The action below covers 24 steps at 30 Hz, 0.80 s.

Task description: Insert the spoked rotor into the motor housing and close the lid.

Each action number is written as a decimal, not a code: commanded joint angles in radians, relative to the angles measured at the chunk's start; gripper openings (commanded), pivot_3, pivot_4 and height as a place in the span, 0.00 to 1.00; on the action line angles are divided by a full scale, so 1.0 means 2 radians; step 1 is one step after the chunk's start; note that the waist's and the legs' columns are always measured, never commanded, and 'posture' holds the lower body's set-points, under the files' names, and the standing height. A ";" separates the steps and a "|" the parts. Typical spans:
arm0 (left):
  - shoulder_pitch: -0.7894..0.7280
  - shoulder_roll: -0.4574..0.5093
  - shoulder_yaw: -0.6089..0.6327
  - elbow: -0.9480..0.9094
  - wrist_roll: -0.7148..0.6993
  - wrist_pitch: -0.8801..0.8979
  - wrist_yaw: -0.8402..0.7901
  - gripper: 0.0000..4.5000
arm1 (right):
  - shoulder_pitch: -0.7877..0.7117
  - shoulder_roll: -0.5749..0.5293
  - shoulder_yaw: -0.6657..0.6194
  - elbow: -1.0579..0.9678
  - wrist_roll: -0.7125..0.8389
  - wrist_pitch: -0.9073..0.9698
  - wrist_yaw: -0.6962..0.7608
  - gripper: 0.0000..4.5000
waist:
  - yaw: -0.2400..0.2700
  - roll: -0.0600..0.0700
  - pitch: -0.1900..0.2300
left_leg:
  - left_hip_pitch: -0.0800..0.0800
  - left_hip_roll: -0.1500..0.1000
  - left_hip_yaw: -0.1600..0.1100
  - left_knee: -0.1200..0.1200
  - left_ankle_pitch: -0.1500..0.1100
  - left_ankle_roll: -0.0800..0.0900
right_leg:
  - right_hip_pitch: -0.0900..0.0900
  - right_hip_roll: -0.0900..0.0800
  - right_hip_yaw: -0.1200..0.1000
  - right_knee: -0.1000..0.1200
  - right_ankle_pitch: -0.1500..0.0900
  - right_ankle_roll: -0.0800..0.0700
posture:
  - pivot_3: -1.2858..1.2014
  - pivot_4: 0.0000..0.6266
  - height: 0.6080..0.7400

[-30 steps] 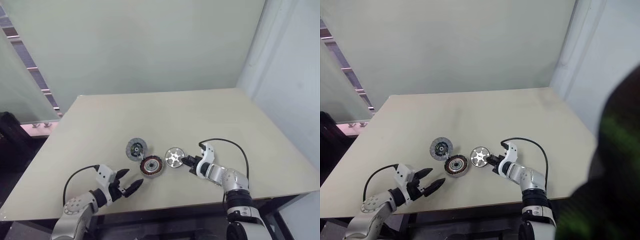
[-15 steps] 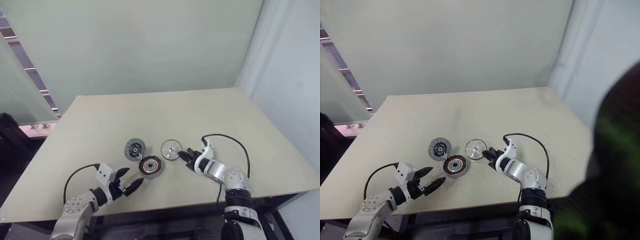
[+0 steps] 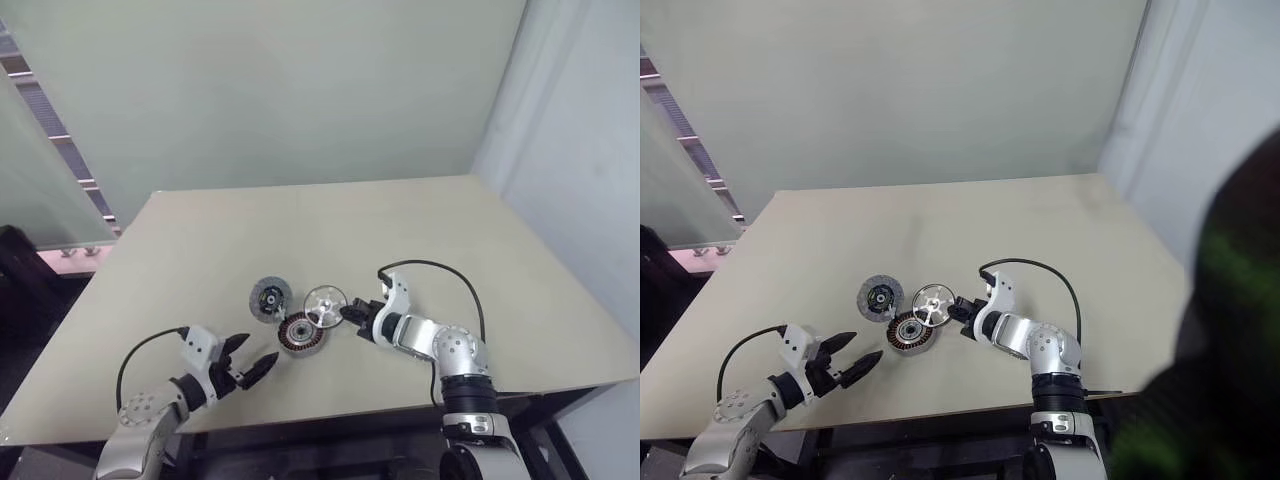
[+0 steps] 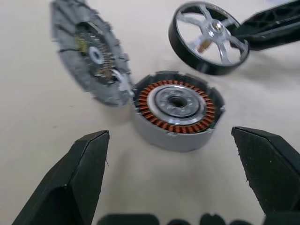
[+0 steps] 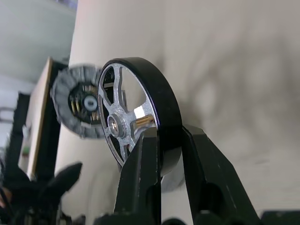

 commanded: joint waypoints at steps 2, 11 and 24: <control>0.002 0.003 0.015 -0.010 -0.007 -0.009 0.003 1.00 | -0.014 0.080 0.025 0.002 0.016 -0.009 0.001 0.07 | 0.000 0.000 0.000 | 0.000 0.000 0.000 0.000 0.000 0.000 | 0.000 0.000 0.000 0.000 0.000 0.000 | 0.52 0.00 1.00; 0.012 0.002 0.015 -0.017 -0.008 -0.010 0.008 1.00 | -0.022 0.085 0.054 0.041 0.014 -0.031 0.004 0.07 | 0.000 0.000 0.000 | 0.000 0.000 0.000 0.000 0.000 0.000 | 0.000 0.000 0.000 0.000 0.000 0.000 | 0.52 0.00 1.00; 0.021 0.001 0.013 -0.025 -0.008 -0.012 0.010 1.00 | -0.027 0.093 0.087 0.057 0.025 -0.041 0.011 0.07 | -0.008 0.000 0.000 | 0.000 0.000 0.000 0.000 0.000 0.000 | 0.000 0.000 0.000 0.000 0.000 0.000 | 0.52 0.00 1.00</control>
